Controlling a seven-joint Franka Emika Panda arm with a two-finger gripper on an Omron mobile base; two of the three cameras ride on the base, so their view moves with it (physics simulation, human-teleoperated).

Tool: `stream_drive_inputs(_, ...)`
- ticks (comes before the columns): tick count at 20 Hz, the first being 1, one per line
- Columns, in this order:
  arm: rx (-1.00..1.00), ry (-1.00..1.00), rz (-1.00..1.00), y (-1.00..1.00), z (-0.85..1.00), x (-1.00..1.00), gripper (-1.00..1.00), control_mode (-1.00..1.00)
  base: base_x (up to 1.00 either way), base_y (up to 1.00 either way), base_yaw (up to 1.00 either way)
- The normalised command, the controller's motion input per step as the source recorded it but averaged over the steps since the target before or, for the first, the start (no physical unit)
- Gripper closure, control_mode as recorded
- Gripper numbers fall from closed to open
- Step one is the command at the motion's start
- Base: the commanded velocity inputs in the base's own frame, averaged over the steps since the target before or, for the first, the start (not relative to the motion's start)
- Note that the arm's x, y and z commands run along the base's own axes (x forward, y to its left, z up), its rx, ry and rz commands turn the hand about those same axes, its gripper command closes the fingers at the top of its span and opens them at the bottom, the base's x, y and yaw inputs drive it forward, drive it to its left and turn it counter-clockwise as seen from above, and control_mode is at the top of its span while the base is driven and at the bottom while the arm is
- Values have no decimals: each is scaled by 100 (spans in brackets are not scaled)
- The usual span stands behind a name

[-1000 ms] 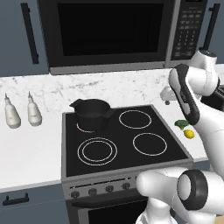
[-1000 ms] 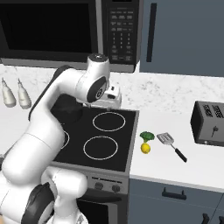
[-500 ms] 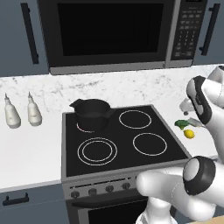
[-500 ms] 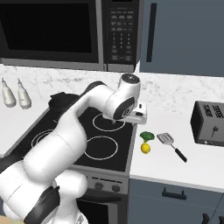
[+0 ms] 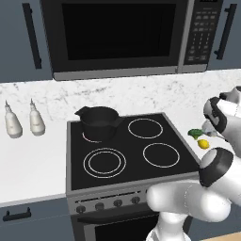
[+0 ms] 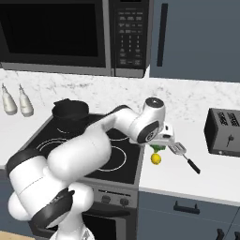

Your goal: Put the lemon and broccoli in the pot. Retrieve the spatula and lightly stir the vegetables in the pot.

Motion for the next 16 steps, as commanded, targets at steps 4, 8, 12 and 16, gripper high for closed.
stream_drive_inputs(4, -15, 3, -1, -33, -46, 35, -100, -100, 0, 0, 0)
stream_drive_inputs(8, -9, 3, 0, -23, -43, 35, -100, -100, 0, 0, 0)
stream_drive_inputs(12, -1, 1, 0, -3, -54, 26, -100, -100, 0, 0, 0)
stream_drive_inputs(16, 0, 0, 0, 0, -48, 28, -100, -100, 0, 0, 0)
